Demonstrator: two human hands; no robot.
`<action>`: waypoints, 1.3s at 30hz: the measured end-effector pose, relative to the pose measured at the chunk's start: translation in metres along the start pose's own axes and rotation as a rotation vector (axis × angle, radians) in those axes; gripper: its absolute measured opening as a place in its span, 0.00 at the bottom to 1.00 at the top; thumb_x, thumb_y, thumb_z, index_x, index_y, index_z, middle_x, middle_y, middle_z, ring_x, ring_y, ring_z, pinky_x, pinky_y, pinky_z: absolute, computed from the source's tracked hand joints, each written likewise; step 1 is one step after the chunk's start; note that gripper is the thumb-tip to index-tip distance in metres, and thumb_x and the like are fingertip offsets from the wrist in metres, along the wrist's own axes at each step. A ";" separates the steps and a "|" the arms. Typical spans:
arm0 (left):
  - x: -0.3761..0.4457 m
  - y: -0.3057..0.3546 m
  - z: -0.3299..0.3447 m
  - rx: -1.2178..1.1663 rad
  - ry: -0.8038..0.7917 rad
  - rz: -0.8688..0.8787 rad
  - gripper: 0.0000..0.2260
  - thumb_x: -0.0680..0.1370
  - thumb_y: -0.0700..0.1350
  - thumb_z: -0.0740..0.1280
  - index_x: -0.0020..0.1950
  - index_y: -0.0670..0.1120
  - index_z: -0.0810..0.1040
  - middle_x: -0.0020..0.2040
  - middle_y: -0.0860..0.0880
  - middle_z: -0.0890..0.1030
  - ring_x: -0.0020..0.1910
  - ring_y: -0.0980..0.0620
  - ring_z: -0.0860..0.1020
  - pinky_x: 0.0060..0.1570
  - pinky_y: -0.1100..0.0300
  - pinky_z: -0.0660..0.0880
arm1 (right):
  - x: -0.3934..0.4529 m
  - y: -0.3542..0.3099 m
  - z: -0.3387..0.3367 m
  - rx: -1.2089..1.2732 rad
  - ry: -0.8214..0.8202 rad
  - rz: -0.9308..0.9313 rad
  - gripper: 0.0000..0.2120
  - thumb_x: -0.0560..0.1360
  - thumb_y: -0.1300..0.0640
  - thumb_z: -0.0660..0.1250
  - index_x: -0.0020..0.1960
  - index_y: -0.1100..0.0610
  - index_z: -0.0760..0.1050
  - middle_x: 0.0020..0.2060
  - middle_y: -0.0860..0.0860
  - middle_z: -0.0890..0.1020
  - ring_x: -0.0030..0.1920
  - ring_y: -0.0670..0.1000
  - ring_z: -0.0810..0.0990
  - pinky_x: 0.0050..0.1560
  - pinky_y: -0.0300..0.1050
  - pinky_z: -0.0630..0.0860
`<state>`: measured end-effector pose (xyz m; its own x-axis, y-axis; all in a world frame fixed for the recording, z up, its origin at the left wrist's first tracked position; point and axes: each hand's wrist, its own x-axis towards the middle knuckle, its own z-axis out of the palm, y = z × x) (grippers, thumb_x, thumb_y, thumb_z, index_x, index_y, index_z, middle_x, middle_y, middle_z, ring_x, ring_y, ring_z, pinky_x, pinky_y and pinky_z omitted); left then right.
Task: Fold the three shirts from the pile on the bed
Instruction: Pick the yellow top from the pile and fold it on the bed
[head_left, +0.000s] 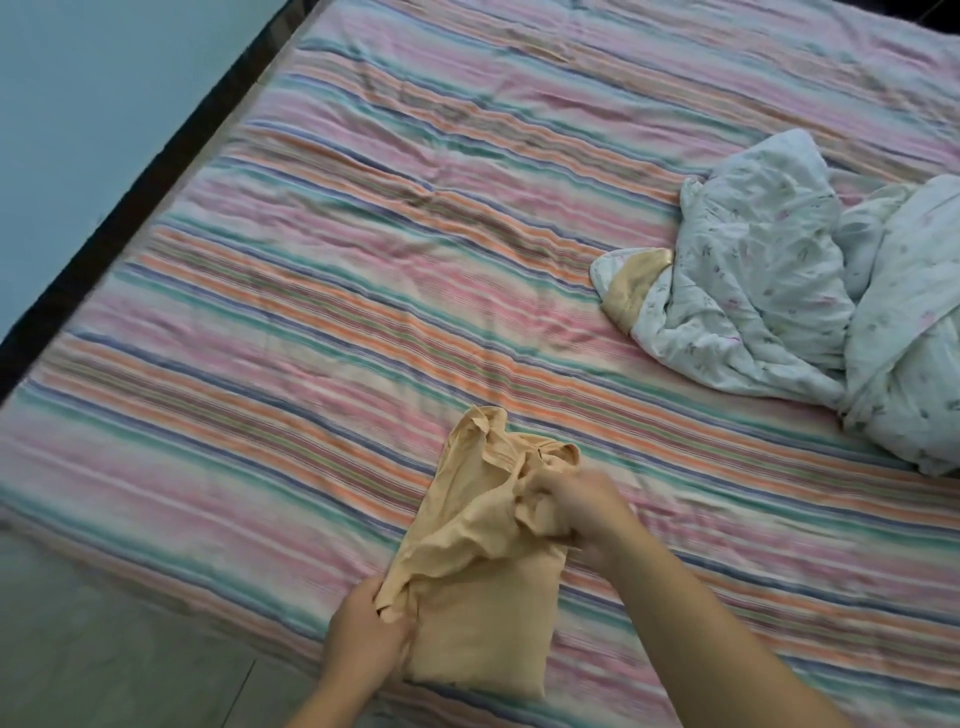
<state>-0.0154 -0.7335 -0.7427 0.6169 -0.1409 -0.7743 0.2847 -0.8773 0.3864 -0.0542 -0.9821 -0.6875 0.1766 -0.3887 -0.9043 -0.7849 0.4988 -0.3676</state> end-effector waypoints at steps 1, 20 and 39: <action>0.001 -0.001 -0.001 -0.006 0.020 0.009 0.09 0.69 0.42 0.74 0.43 0.53 0.76 0.40 0.51 0.82 0.41 0.48 0.80 0.38 0.56 0.73 | -0.002 -0.009 0.007 0.023 -0.019 -0.016 0.05 0.70 0.60 0.72 0.44 0.60 0.80 0.42 0.57 0.85 0.45 0.56 0.83 0.47 0.51 0.81; 0.015 -0.002 0.009 -0.103 -0.036 -0.231 0.29 0.57 0.48 0.83 0.53 0.41 0.76 0.49 0.45 0.82 0.48 0.46 0.80 0.45 0.57 0.73 | -0.007 0.155 0.024 0.134 0.203 0.192 0.33 0.54 0.44 0.83 0.52 0.60 0.78 0.47 0.55 0.84 0.50 0.58 0.83 0.53 0.53 0.80; -0.031 -0.038 0.013 0.071 -0.216 -0.392 0.43 0.76 0.63 0.64 0.81 0.42 0.49 0.80 0.44 0.58 0.77 0.49 0.63 0.74 0.60 0.61 | -0.032 0.203 -0.005 0.269 -0.002 0.236 0.16 0.71 0.74 0.72 0.29 0.64 0.71 0.21 0.52 0.76 0.28 0.51 0.75 0.28 0.37 0.72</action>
<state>-0.0546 -0.7018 -0.7396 0.3031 0.1219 -0.9451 0.4106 -0.9117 0.0141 -0.2221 -0.8717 -0.7320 0.0102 -0.2371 -0.9714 -0.6200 0.7607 -0.1922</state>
